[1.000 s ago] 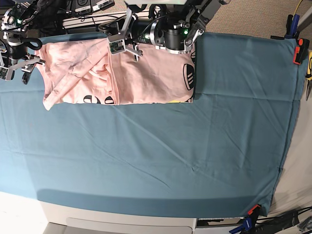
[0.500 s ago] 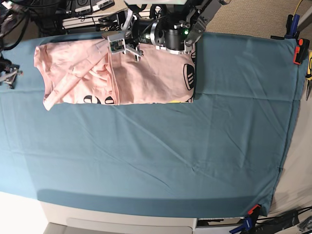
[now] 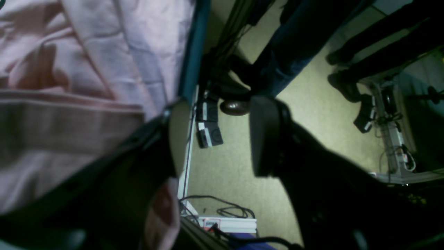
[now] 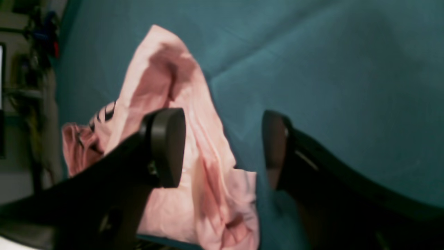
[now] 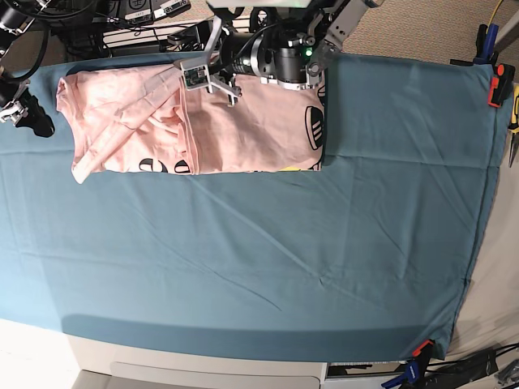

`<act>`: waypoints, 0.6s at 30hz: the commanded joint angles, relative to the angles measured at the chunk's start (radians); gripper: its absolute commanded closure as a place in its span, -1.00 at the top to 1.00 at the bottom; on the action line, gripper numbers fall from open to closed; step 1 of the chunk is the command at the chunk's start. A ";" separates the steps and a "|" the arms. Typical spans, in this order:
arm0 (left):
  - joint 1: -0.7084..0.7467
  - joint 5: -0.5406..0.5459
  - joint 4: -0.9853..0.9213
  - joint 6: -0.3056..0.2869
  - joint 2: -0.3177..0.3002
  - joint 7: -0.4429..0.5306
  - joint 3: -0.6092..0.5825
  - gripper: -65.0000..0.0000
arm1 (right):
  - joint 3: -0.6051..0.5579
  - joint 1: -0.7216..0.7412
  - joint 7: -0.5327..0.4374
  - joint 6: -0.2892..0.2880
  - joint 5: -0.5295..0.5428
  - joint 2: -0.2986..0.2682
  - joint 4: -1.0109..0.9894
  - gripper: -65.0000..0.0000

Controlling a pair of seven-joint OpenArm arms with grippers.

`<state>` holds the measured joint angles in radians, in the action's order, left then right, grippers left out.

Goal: Fold the T-shirt properly
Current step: 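Grasp the folded shirt's end with the right gripper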

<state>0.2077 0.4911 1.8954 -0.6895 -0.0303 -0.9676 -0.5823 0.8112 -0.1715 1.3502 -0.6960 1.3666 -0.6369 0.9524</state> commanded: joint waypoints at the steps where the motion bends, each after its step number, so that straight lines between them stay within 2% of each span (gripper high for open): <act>1: -0.003 0.026 0.017 -0.009 0.014 0.026 -0.004 -0.08 | 0.006 0.016 -0.010 -0.002 0.032 -0.037 0.000 0.09; 9: -0.003 0.026 0.017 -0.009 0.014 0.026 -0.004 -0.08 | -0.024 0.031 -0.011 -0.002 0.021 -0.027 -0.038 0.09; 18: -0.003 0.026 0.017 -0.002 0.014 0.026 -0.004 -0.08 | -0.158 0.034 -0.019 -0.002 0.024 0.068 -0.038 0.09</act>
<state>0.2073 0.4911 1.8954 -0.6888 -0.0303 -0.9676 -0.5823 0.6579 -0.1349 1.2991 -0.7120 1.4322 -0.5591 0.9127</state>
